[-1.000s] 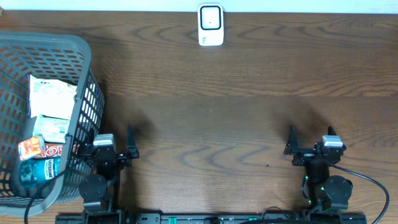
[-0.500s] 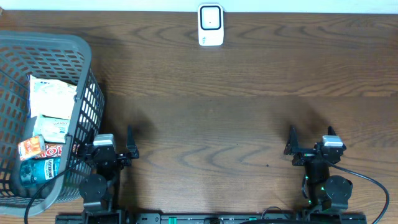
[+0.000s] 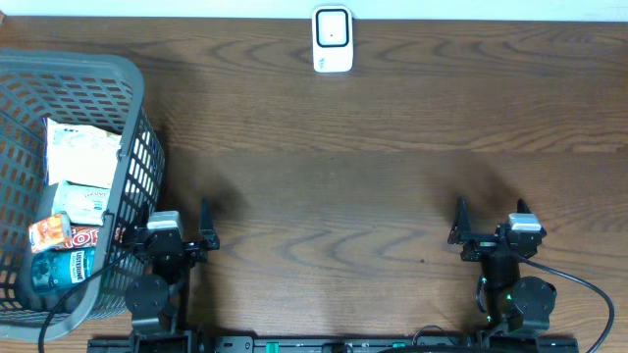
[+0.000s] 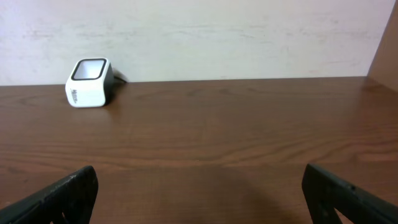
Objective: Scan the item barcode
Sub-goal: 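Move the left gripper over the grey basket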
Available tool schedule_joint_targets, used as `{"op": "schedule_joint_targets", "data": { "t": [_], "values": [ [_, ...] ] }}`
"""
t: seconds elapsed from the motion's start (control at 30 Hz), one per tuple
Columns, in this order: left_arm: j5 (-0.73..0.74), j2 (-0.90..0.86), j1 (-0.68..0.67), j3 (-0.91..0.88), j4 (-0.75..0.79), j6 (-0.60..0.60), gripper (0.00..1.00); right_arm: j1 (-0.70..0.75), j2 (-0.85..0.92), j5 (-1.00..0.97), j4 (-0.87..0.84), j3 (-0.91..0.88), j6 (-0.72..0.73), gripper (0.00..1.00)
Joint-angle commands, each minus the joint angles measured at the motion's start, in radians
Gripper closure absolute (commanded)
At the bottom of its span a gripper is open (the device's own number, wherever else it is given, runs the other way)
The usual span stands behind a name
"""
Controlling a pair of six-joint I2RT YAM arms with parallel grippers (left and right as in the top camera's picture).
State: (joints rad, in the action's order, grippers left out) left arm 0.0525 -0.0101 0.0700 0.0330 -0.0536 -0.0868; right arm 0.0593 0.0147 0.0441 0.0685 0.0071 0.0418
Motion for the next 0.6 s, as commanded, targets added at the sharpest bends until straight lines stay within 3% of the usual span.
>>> {"op": "schedule_joint_targets", "data": {
  "t": [0.0,0.47,0.57],
  "values": [
    [-0.016,0.006,-0.004,-0.029,-0.015,-0.014,0.02,-0.004,-0.003,-0.012,0.005,-0.002,0.010,0.01],
    [-0.015,0.006,-0.003,-0.029,-0.008,-0.012,0.02,-0.004,-0.003,-0.012,0.005,-0.002,0.010,0.01],
    [0.085,0.006,-0.003,-0.025,-0.001,0.039,0.02,-0.004,-0.003,-0.012,0.005,-0.002,0.010,0.01]
  ]
}}
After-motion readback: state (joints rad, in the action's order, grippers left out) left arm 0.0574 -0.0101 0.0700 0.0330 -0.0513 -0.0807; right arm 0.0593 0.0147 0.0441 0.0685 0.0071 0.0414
